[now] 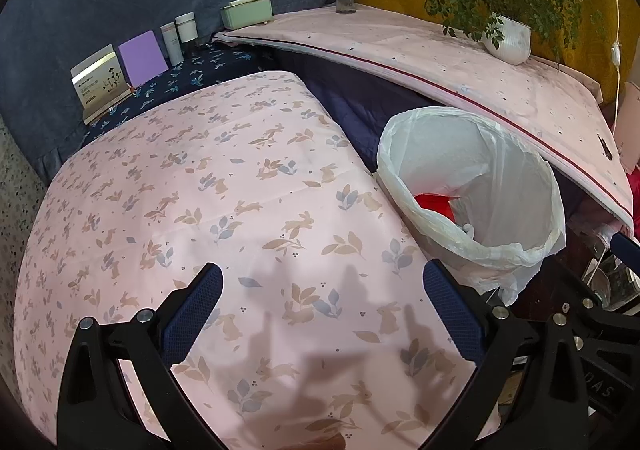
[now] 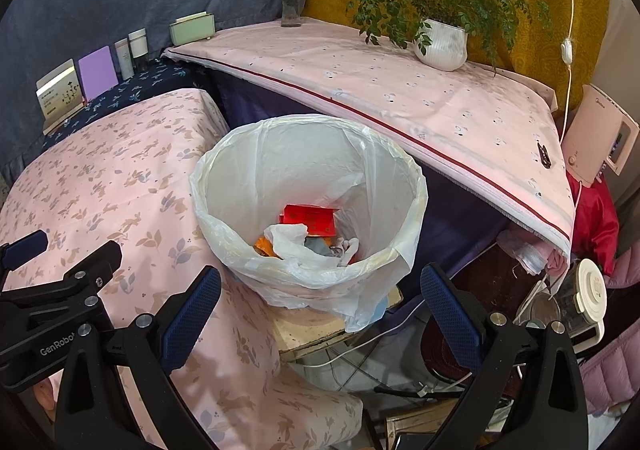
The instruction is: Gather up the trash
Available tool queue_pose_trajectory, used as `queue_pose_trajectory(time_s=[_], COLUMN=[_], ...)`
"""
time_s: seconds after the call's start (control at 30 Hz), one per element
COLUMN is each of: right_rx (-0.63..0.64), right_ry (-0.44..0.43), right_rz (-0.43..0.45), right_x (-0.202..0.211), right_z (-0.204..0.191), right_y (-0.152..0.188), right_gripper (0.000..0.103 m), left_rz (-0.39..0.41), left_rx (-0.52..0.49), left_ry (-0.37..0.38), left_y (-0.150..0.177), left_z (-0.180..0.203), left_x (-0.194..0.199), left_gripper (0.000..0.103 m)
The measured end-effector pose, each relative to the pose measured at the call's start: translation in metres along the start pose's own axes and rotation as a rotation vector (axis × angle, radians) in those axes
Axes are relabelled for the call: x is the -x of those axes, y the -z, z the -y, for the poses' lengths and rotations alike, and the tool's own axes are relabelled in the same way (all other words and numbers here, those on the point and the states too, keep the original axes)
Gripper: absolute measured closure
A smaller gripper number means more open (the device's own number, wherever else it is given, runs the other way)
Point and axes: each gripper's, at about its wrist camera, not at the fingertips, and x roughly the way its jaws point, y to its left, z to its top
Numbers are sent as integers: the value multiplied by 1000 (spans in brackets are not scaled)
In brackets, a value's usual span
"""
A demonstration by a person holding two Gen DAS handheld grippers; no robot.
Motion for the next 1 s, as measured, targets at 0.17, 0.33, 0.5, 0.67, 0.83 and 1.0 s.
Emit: queue_pose_trajectory(time_s=[0.17, 0.33, 0.5, 0.67, 0.83, 1.0], right_rx=[-3, -9, -11, -14, -16, -16], right_ry=[4, 6, 9, 13, 16, 15], right_rz=[0, 1, 3, 0, -3, -3], right_x=[0, 1, 2, 1, 1, 1], right_z=[2, 4, 5, 6, 7, 7], right_y=[1, 1, 2, 2, 3, 3], right_gripper=[7, 7, 7, 7, 7, 7], left_rz=[1, 4, 4, 6, 7, 6], left_rx=[-4, -8, -9, -11, -15, -16], left_ry=[0, -1, 2, 3, 2, 2], left_y=[0, 0, 0, 0, 0, 0], left_z=[1, 5, 7, 7, 8, 8], left_x=[0, 1, 1, 2, 3, 2], left_gripper=[7, 7, 7, 7, 7, 7])
